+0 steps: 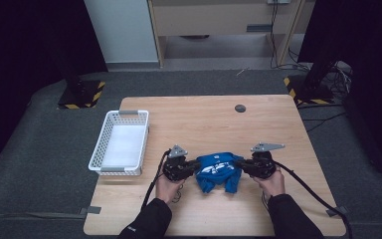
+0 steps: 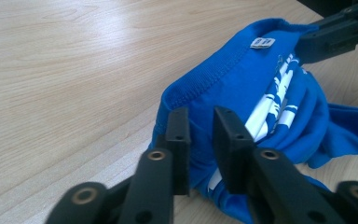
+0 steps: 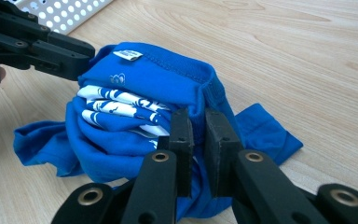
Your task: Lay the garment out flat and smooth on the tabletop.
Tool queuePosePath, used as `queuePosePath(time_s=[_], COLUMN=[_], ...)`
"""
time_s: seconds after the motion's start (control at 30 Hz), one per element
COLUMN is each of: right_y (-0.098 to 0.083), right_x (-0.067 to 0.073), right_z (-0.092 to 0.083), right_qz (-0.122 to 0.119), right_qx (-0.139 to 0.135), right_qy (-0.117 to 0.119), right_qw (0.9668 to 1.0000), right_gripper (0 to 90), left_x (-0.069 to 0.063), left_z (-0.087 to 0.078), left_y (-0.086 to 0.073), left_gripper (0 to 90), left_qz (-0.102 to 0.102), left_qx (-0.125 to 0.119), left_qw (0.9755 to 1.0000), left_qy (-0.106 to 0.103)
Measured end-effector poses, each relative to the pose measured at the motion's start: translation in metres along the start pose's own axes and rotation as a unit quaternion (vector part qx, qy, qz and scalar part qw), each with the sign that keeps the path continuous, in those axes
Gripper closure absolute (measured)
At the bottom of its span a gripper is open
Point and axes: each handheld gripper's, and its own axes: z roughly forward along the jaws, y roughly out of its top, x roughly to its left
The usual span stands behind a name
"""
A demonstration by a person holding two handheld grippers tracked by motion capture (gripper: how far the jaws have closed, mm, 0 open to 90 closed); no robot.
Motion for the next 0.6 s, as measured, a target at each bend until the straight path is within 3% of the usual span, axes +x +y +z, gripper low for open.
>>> queuePosePath(time_s=[0.13,0.3,0.6], right_y=[0.001,0.001,0.008], right_x=[0.000,0.001,0.006], right_z=[-0.001,-0.003,-0.014], right_qz=[0.001,0.000,-0.011], right_qx=[-0.001,-0.001,-0.030], right_qy=[-0.001,-0.004,-0.013], right_qw=[1.0000,1.0000,0.9994], right_gripper=[83.8,84.0,84.0], left_x=[-0.002,-0.005,-0.015], left_z=[0.000,-0.002,-0.017], left_y=[0.000,0.002,0.015], left_gripper=[86.4,87.4,87.9], left_qz=[0.006,0.015,0.042], left_qx=[0.003,-0.004,-0.031], left_qw=[1.0000,0.9997,0.9980], left_qy=[0.007,0.016,0.036])
